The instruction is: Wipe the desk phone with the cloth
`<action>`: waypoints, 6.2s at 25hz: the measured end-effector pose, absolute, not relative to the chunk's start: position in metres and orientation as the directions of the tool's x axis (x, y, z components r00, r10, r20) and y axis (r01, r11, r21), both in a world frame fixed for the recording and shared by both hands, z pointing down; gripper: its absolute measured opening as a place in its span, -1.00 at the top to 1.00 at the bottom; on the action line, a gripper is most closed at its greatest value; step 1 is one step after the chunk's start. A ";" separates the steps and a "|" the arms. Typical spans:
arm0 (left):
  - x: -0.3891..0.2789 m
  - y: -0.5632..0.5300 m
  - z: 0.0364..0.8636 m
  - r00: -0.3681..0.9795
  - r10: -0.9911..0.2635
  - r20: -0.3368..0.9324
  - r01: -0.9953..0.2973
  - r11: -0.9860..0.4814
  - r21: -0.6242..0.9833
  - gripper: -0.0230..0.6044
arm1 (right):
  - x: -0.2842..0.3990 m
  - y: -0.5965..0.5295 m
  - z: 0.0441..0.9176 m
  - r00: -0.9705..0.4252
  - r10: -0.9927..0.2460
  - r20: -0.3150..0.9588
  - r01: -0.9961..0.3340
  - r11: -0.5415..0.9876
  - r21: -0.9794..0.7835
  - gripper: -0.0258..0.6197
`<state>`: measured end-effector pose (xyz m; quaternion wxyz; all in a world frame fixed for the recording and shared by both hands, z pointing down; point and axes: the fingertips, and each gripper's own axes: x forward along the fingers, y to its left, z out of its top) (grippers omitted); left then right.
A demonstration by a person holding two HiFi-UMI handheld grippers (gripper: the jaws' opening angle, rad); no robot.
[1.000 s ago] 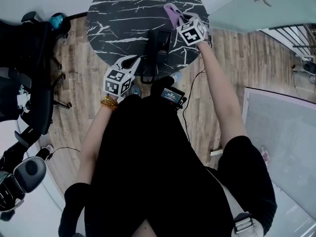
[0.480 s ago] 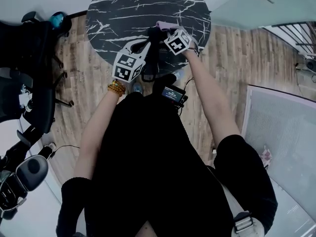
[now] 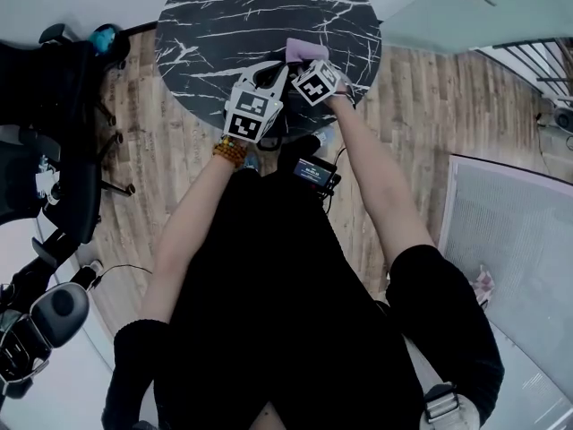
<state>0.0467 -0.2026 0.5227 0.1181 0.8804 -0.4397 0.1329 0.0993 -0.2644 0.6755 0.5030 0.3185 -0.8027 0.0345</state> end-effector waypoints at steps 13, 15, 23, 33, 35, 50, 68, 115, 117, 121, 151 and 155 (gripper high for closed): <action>0.038 -0.194 0.537 0.557 -0.745 0.366 -0.821 -0.560 0.109 0.86 | 0.097 -0.246 0.690 -0.286 -0.455 0.843 -0.547 0.800 0.247 0.76; 0.038 -0.195 0.538 0.558 -0.746 0.363 -0.822 -0.558 0.116 0.85 | 0.097 -0.244 0.692 -0.281 -0.453 0.846 -0.562 0.792 0.238 0.77; 0.035 -0.191 0.547 0.554 -0.740 0.382 -0.824 -0.553 0.123 0.86 | 0.100 -0.234 0.699 -0.275 -0.418 0.866 -0.564 0.800 0.208 0.77; 0.031 -0.184 0.554 0.552 -0.735 0.393 -0.826 -0.546 0.140 0.86 | 0.101 -0.225 0.704 -0.271 -0.404 0.874 -0.570 0.799 0.193 0.77; 0.030 -0.183 0.555 0.550 -0.734 0.399 -0.827 -0.546 0.135 0.85 | 0.100 -0.223 0.704 -0.279 -0.403 0.871 -0.571 0.799 0.187 0.77; 0.029 -0.180 0.564 0.547 -0.727 0.415 -0.829 -0.538 0.150 0.86 | 0.099 -0.214 0.706 -0.312 -0.448 0.838 -0.706 0.699 0.112 0.77; 0.033 -0.177 0.581 0.557 -0.701 0.446 -0.822 -0.542 0.175 0.86 | 0.099 -0.194 0.714 -0.343 -0.461 0.819 -0.773 0.634 0.033 0.77; 0.021 -0.181 0.542 0.539 -0.765 0.353 -0.835 -0.540 0.104 0.86 | 0.101 -0.172 0.635 -0.540 -0.624 0.564 -0.839 0.450 -0.306 0.76; 0.015 -0.184 0.533 0.523 -0.787 0.326 -0.846 -0.525 0.092 0.86 | 0.104 -0.179 0.606 -0.521 -0.700 0.489 -0.853 0.446 -0.270 0.76; 0.006 -0.189 0.513 0.476 -0.839 0.263 -0.875 -0.482 0.045 0.86 | 0.104 -0.186 0.545 -0.482 -0.817 0.317 -0.876 0.441 -0.194 0.76; -0.010 -0.164 0.362 0.380 -0.912 -0.156 -0.924 -0.365 -0.117 0.86 | 0.084 -0.156 0.365 -0.354 -0.926 -0.131 -0.934 0.343 0.102 0.77; -0.009 -0.163 0.363 0.379 -0.912 -0.154 -0.924 -0.364 -0.119 0.86 | 0.086 -0.155 0.368 -0.345 -0.931 -0.119 -0.937 0.335 0.100 0.77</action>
